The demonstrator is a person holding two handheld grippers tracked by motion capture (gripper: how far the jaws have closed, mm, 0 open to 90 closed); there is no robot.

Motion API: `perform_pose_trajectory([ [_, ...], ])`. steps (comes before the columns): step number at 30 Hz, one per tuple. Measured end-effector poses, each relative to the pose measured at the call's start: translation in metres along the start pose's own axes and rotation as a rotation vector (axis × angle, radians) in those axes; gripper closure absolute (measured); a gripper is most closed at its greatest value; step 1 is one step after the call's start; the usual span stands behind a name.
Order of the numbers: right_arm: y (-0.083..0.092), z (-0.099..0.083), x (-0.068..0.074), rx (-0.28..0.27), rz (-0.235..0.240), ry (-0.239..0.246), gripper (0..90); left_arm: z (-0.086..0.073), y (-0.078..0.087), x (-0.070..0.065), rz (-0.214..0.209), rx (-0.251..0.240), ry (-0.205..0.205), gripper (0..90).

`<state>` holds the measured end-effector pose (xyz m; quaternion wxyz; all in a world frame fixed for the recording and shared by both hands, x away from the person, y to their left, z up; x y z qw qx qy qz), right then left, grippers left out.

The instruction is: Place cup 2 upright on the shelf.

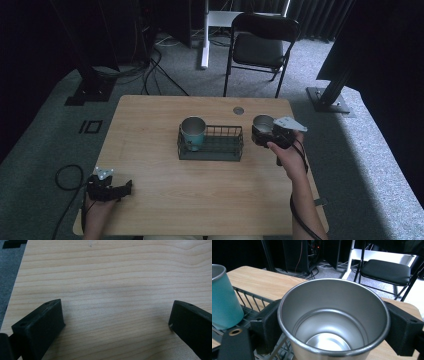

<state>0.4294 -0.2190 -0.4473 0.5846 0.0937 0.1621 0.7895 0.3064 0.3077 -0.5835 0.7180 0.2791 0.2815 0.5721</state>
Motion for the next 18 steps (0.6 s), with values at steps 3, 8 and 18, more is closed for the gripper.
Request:
perform_pose_trajectory([
  [3, -0.001, 0.003, 0.004, -0.006, 0.01, 0.003, 13.8, 0.0, 0.0, 0.0, 0.0, 0.0, 0.0, 0.3],
  [8, -0.003, 0.009, 0.01, -0.012, 0.024, 0.008, 13.8, 0.0, 0.0, 0.0, 0.0, 0.0, 0.0, 0.3],
  [18, -0.006, 0.017, 0.024, -0.023, 0.053, 0.016, 13.8, 0.0, 0.0, 0.0, 0.0, 0.0, 0.0, 0.3],
])
Point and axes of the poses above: each handheld gripper's, and its own axes: y roughly backward along the jaws, z roughly out of its top, x roughly to its left, the point moved 4 cm from there along -y, roughly forward along the jaws, and after that the axes turned 7 degrees about -z, right-handed, at the moved point
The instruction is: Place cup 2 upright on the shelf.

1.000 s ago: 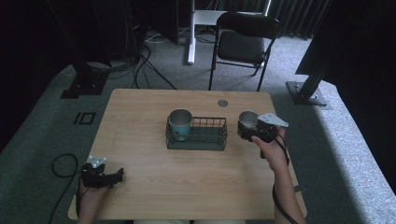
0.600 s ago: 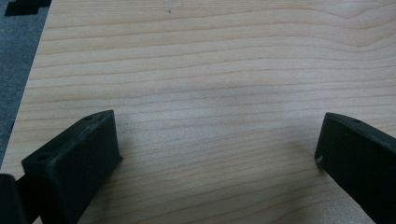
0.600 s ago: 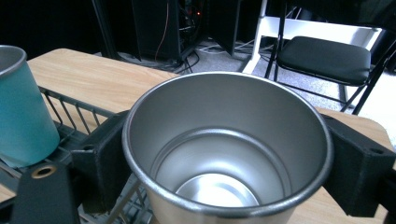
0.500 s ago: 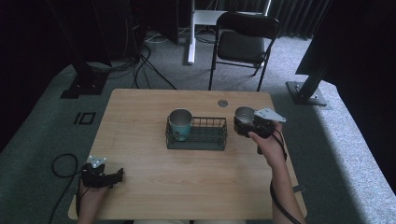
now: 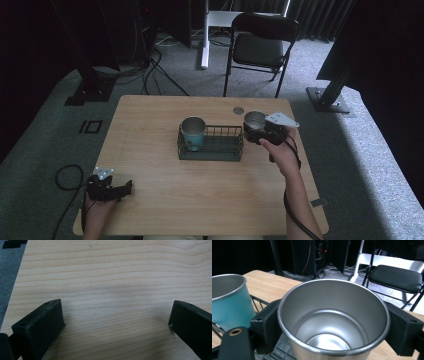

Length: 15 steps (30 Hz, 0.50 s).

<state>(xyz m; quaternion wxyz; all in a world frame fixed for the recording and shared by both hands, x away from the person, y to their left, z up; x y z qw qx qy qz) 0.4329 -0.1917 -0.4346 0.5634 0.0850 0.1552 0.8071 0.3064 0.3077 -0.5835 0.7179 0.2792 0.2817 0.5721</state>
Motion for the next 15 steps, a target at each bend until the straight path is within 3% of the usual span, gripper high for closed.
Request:
perform_pose_trajectory([
  [15, -0.009, 0.011, 0.023, -0.007, 0.049, 0.026, 13.8, 0.0, 0.0, 0.0, 0.0, 0.0, 0.0, 0.3],
])
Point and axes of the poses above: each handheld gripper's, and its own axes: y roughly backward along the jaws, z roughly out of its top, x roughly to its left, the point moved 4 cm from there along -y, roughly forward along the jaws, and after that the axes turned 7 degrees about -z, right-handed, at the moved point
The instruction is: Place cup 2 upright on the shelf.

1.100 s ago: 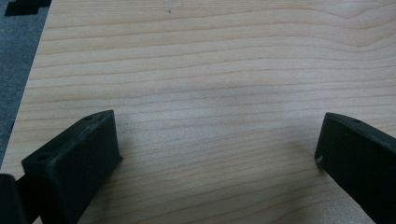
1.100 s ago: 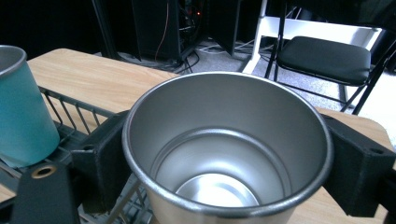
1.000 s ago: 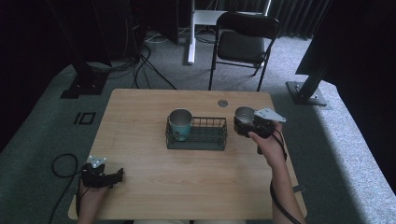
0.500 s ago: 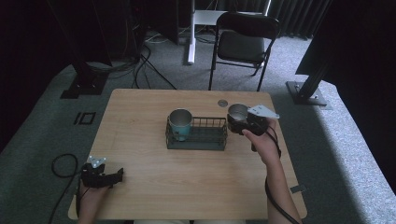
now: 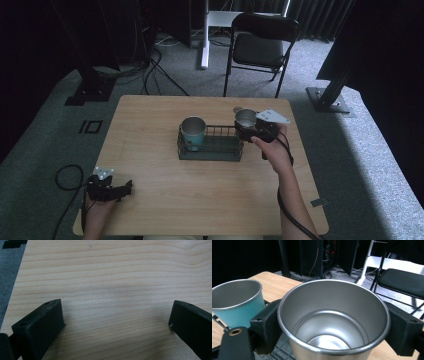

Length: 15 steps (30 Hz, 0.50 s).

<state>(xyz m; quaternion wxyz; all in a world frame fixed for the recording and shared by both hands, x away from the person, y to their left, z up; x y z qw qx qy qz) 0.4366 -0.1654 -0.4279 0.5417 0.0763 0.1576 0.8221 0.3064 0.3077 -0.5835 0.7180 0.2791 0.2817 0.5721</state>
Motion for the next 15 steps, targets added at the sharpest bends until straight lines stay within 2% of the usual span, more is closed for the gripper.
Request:
perform_pose_trajectory([
  [15, -0.013, 0.005, 0.025, 0.008, 0.057, 0.026, 13.8, 0.0, 0.0, 0.0, 0.0, 0.0, 0.0, 0.3],
])
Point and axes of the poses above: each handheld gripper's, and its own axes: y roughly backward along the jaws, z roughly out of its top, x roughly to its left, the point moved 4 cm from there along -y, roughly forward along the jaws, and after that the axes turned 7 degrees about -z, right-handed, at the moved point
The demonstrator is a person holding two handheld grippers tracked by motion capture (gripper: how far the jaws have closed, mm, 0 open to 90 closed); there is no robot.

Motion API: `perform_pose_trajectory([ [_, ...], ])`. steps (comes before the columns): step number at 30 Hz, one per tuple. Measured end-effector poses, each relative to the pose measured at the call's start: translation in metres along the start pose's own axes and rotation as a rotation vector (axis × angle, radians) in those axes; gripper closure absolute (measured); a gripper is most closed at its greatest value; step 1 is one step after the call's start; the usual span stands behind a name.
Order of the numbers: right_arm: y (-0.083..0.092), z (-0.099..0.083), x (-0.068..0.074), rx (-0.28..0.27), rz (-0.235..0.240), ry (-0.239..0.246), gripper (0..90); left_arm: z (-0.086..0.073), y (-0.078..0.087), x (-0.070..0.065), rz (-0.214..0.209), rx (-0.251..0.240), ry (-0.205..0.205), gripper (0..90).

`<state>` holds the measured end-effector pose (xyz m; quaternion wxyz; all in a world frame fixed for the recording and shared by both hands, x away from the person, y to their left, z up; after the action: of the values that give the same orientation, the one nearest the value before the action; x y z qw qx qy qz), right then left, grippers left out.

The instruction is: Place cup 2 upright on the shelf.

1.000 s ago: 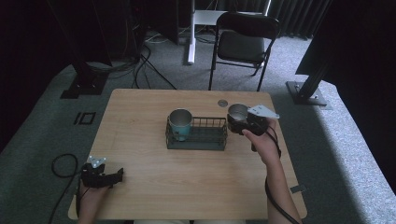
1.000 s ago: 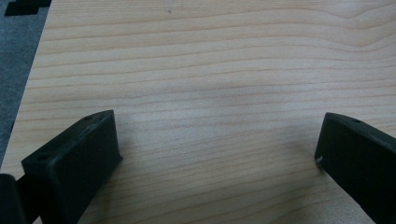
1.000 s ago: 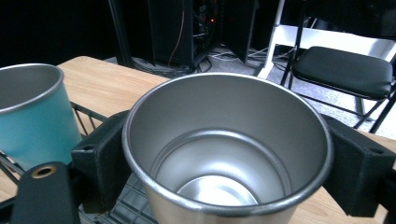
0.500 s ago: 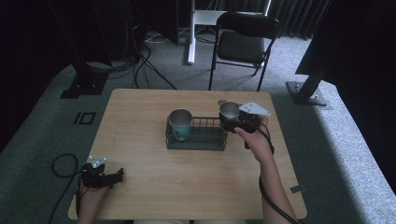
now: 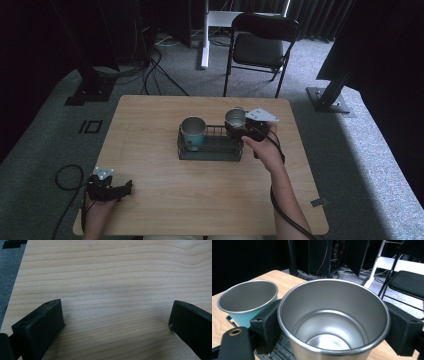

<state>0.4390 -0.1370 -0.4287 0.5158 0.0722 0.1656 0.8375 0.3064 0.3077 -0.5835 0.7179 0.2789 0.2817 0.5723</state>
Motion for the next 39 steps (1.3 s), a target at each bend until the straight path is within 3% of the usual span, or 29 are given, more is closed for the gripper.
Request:
perform_pose_trajectory([
  [22, -0.026, -0.015, 0.03, 0.039, 0.056, 0.014, 13.9, 0.0, 0.0, 0.0, -0.004, 0.001, -0.006, 0.3],
  [39, -0.041, -0.018, 0.033, 0.053, 0.058, 0.006, 13.9, 0.0, 0.0, 0.0, -0.004, 0.001, -0.006, 0.4],
])
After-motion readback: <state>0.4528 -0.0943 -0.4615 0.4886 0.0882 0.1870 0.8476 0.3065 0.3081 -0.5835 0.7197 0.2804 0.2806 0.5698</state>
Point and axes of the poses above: each handheld gripper's, and its own axes: y roughly backward along the jaws, z roughly out of its top, x roughly to its left, the point moved 4 cm from there along -y, roughly forward along the jaws, and after that the axes turned 7 degrees about -z, right-handed, at the moved point
